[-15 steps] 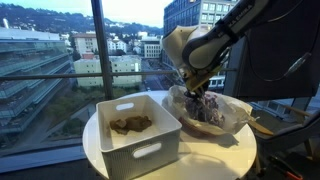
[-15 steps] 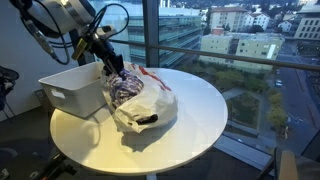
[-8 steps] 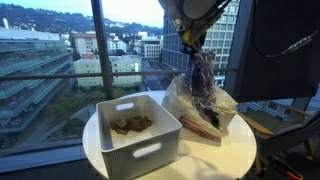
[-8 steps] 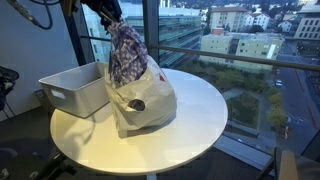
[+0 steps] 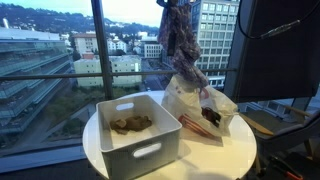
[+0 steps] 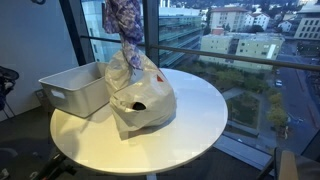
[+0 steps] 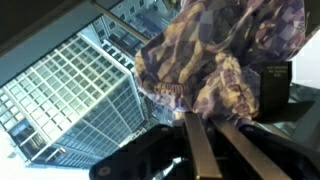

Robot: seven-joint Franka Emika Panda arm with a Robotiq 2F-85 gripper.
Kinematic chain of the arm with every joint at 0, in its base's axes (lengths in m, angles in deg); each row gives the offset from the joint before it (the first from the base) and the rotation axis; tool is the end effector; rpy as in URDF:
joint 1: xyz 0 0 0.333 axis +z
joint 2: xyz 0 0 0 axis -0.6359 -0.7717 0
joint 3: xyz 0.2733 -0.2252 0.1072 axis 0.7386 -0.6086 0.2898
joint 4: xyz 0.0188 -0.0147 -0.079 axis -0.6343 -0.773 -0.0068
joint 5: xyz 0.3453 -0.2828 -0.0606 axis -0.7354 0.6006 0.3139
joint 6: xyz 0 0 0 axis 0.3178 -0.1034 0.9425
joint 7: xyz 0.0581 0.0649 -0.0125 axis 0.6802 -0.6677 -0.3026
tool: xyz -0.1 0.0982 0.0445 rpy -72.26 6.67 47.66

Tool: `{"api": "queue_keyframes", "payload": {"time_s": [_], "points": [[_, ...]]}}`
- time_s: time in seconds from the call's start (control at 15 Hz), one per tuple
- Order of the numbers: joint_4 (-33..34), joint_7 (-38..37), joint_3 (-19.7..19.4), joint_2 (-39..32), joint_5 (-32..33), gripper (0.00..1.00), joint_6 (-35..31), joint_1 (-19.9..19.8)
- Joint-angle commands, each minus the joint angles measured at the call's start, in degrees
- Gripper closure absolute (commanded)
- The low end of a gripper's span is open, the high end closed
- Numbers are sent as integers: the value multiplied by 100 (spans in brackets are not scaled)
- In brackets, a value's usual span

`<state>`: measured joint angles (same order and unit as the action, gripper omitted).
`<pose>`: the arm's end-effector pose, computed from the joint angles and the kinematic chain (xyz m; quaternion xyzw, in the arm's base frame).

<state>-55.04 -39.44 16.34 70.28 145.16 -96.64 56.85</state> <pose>0.6118 0.2726 0.6926 0.8578 0.0371 0.3518 0.3730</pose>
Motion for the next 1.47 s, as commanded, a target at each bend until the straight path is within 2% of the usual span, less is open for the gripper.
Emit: {"api": "queue_keyframes", "payload": {"time_s": [0.0,0.2,0.4,0.53,0.6,0.67,0.8,0.87,1.0,1.4], "points": [[855,115,116,-511,363,98,-697,196],[1100,51,137,-783,293,98,-1593,324],[926,16,83,-1083,21,98,-2801,315],[690,80,52,-1315,-339,98,-3521,273],[513,78,188,-1449,-512,98,-3821,138],[420,228,42,-1572,-801,98,-4095,257],[161,682,65,-1815,-1391,98,-4399,277],[26,1059,87,-1883,-1759,98,-4366,279],[-154,1690,56,-1975,-2515,98,-3857,357],[-436,3713,180,-2040,-4744,98,-2612,267]]}}
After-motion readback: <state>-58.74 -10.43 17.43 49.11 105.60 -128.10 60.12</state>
